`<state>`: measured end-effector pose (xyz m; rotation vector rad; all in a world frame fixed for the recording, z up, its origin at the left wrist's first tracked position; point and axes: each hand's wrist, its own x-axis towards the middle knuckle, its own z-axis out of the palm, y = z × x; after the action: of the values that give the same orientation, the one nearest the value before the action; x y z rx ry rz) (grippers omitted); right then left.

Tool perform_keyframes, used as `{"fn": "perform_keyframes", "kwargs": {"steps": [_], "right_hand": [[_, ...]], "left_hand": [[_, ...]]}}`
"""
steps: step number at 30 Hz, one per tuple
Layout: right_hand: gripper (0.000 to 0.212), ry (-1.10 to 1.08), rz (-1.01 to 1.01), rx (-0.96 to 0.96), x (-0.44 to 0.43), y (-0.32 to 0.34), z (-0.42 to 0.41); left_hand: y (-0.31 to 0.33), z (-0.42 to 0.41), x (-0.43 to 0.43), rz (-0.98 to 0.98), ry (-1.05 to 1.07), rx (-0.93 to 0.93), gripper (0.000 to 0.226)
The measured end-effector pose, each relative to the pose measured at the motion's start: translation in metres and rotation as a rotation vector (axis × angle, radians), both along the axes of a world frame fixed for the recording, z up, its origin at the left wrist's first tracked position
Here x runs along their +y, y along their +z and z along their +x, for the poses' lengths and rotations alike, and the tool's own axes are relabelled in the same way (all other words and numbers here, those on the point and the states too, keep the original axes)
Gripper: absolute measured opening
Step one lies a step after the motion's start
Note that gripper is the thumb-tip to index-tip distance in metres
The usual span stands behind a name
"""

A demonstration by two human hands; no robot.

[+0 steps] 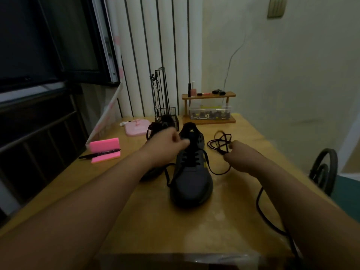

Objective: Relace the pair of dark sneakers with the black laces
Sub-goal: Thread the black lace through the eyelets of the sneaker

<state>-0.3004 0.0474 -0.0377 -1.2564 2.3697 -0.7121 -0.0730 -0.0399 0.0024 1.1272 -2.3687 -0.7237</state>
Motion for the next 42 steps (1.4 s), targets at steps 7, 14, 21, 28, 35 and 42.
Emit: {"fn": "perform_keyframes", "kwargs": {"steps": [7, 14, 21, 28, 35, 42], "right_hand": [[0.029, 0.270, -0.483, 0.218, -0.015, 0.005, 0.037], [0.013, 0.468, -0.478, -0.098, -0.021, 0.010, 0.053], [0.018, -0.256, -0.688, -1.241, -0.028, 0.010, 0.019], [0.031, -0.095, 0.007, -0.616, -0.012, -0.007, 0.007], [0.020, 0.170, -0.366, 0.384, -0.022, 0.027, 0.025], [0.017, 0.319, -0.350, 0.248, -0.039, 0.014, 0.035]], "left_hand": [[-0.019, 0.013, 0.001, -0.008, -0.112, -0.101, 0.012], [0.014, 0.016, -0.003, 0.678, -0.284, 0.592, 0.028], [-0.015, 0.012, -0.019, 0.348, 0.025, 0.422, 0.025], [-0.031, 0.006, -0.019, -0.183, -0.148, -0.019, 0.045], [-0.013, 0.001, -0.027, -0.450, -0.213, -0.321, 0.034], [-0.002, -0.002, -0.039, -0.478, -0.167, -0.476, 0.025]]}}
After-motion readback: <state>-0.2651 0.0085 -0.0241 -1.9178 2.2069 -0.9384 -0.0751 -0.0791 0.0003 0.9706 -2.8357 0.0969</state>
